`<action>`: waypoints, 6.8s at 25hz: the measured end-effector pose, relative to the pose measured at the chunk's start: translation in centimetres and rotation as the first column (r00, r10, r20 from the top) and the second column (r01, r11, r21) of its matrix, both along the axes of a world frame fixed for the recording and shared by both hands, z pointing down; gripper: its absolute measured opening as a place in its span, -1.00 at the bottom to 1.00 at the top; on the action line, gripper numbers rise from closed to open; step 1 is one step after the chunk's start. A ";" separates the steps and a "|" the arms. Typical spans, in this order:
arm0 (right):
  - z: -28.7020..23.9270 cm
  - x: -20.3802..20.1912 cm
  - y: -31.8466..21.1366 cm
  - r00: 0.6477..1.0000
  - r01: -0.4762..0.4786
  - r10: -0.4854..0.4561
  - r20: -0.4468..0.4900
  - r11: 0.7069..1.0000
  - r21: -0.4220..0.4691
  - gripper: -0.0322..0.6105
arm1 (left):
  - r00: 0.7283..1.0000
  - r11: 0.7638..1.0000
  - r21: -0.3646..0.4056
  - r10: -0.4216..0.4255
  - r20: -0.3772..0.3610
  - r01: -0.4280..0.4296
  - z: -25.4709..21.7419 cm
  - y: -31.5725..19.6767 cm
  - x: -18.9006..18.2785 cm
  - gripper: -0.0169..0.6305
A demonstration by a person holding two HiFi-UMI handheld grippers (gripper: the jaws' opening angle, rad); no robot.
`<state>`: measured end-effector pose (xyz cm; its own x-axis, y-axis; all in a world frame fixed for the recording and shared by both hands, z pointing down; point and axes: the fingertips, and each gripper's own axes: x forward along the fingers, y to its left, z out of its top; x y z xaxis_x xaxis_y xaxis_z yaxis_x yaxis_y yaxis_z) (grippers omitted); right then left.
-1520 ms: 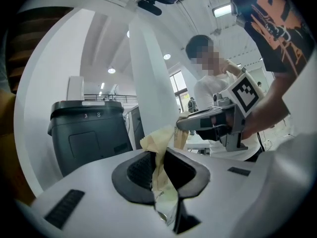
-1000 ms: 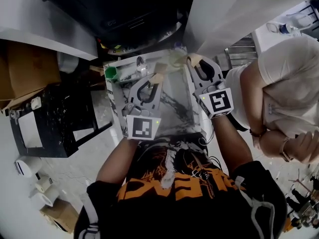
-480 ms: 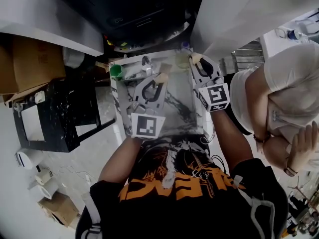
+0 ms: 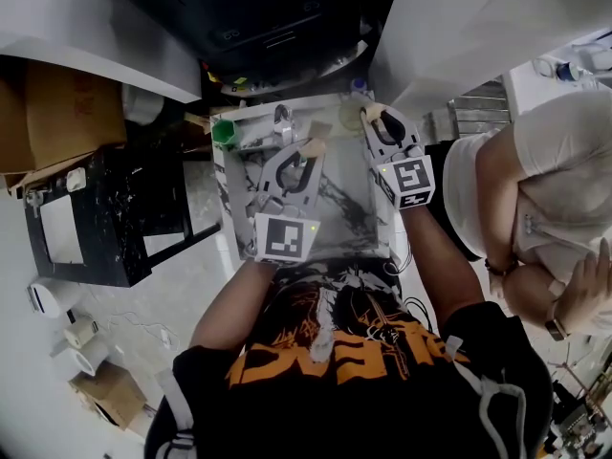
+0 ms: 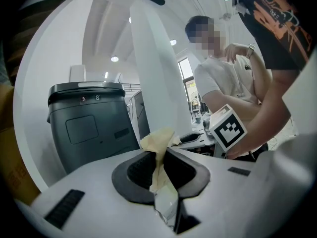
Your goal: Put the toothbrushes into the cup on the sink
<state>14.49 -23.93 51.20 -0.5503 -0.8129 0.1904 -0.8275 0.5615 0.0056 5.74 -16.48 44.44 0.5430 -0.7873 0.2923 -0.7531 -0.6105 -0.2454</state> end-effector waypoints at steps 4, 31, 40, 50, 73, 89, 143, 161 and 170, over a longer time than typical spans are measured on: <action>1.0 -0.4 0.1 1.000 0.019 -0.019 -0.012 1.000 -0.021 -0.43 | 1.000 1.000 0.003 -0.006 -0.003 0.006 -0.2 0.1 -0.2 -0.73; 1.8 1.6 1.7 0.992 -0.054 0.044 -0.120 0.995 -0.081 0.67 | 0.999 0.999 0.050 -0.003 -0.039 0.005 -2.7 2.8 -1.3 -0.73; -9.4 -2.8 6.9 0.997 0.075 -0.077 0.018 0.990 0.116 0.38 | 0.993 0.995 0.094 -0.023 -0.116 0.035 -5.3 3.9 -3.1 -0.73; -15.8 -7.3 11.8 0.968 0.199 -0.225 0.108 0.957 0.210 -0.34 | 0.990 0.992 0.125 -0.010 -0.138 0.027 -7.4 6.5 -4.7 -0.73; -17.9 -15.1 13.2 0.917 0.356 -0.387 0.100 0.905 0.232 -0.86 | 0.982 0.976 0.182 -0.092 -0.166 0.122 -10.6 7.0 -11.2 -0.73; -12.7 -26.5 9.7 0.828 0.550 -0.559 0.049 0.826 0.127 -0.86 | 0.931 0.930 0.101 -0.339 -0.136 0.354 -4.7 4.0 -21.6 -0.73; -14.4 -24.5 12.0 0.857 0.498 -0.511 0.069 0.855 0.143 -0.86 | 0.956 0.966 0.009 -0.253 -0.150 0.258 0.6 2.9 -23.1 0.16; -21.6 -16.1 17.7 0.909 0.348 -0.391 0.142 0.902 0.257 -0.86 | 0.945 0.992 0.118 0.006 -0.327 0.034 -12.3 9.5 -12.3 -0.85; -22.3 -13.4 18.3 0.933 0.304 -0.343 0.111 0.914 0.267 -0.86 | 0.948 0.993 0.113 0.055 -0.313 -0.021 -13.1 10.1 -8.9 -0.87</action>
